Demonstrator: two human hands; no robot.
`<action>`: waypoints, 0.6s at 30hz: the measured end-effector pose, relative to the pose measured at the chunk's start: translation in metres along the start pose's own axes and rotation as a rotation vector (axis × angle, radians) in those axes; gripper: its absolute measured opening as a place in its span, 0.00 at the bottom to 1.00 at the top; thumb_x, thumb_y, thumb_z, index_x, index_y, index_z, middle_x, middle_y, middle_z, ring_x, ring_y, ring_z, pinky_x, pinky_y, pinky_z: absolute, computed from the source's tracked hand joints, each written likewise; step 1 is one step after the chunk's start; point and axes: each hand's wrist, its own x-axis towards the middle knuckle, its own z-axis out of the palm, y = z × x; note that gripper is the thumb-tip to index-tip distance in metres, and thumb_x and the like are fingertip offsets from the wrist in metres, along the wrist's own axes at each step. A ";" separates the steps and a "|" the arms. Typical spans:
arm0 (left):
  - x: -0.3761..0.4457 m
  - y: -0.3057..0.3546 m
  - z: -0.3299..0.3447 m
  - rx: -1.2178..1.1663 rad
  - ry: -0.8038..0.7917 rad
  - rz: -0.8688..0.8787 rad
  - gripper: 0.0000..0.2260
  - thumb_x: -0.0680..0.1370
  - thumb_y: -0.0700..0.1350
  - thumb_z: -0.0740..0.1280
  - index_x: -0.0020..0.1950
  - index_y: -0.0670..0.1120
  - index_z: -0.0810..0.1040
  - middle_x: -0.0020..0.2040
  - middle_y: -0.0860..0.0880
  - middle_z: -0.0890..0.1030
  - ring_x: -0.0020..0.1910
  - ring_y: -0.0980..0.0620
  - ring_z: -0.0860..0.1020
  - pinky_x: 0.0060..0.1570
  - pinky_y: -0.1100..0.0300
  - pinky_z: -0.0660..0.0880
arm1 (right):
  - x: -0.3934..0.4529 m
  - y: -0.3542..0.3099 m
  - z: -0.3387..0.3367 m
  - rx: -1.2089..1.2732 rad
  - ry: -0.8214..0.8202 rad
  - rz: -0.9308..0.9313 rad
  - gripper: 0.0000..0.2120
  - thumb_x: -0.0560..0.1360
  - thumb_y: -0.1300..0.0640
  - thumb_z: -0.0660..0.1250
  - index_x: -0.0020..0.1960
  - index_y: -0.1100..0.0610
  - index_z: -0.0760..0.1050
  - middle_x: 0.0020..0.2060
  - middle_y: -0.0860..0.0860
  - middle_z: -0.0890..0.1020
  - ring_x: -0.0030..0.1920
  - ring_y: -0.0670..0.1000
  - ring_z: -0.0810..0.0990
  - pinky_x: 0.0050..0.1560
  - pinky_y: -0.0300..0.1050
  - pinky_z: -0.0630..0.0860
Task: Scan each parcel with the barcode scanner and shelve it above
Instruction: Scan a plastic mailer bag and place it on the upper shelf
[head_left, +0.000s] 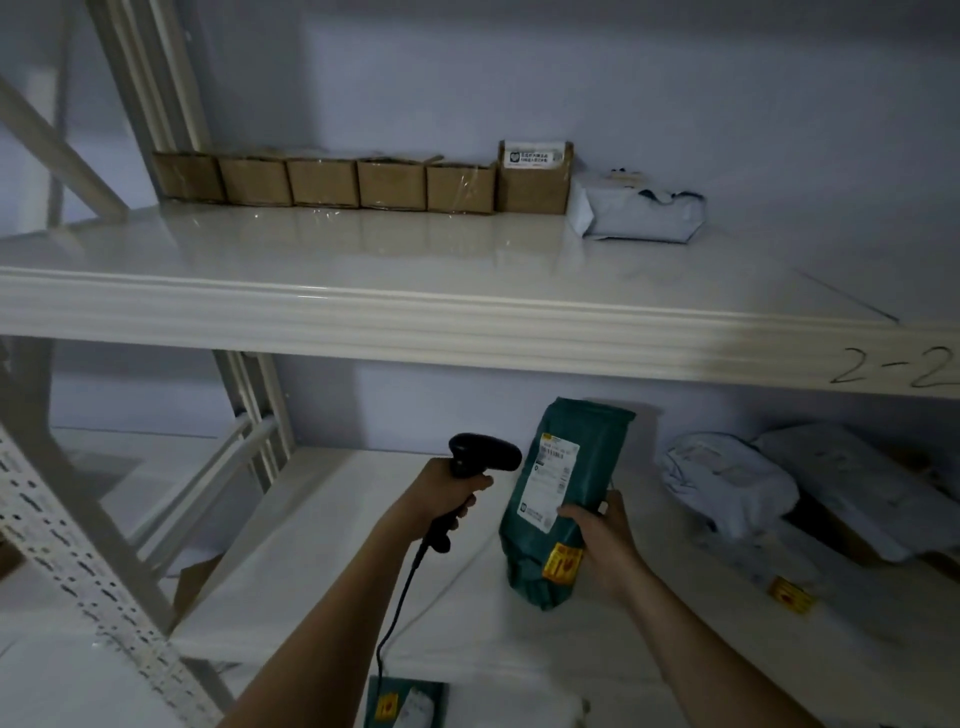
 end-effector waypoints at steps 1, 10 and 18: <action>0.000 0.005 0.003 0.008 0.004 0.020 0.06 0.73 0.46 0.71 0.42 0.44 0.78 0.28 0.48 0.75 0.24 0.53 0.70 0.25 0.62 0.69 | 0.000 -0.002 0.000 0.010 -0.009 -0.012 0.22 0.73 0.68 0.72 0.59 0.55 0.66 0.50 0.53 0.81 0.47 0.54 0.83 0.34 0.46 0.81; -0.005 0.026 0.026 0.034 -0.007 0.073 0.05 0.74 0.45 0.70 0.43 0.43 0.78 0.28 0.48 0.75 0.24 0.53 0.71 0.25 0.61 0.70 | 0.002 -0.009 -0.010 0.046 -0.029 -0.042 0.21 0.72 0.68 0.73 0.57 0.55 0.67 0.51 0.56 0.82 0.48 0.55 0.84 0.37 0.47 0.82; -0.011 0.032 0.031 0.040 -0.011 0.071 0.05 0.75 0.43 0.69 0.45 0.42 0.78 0.29 0.48 0.75 0.25 0.52 0.71 0.26 0.61 0.70 | 0.007 -0.003 -0.016 -0.005 -0.055 -0.027 0.24 0.70 0.65 0.76 0.57 0.50 0.68 0.54 0.54 0.81 0.51 0.57 0.84 0.43 0.51 0.82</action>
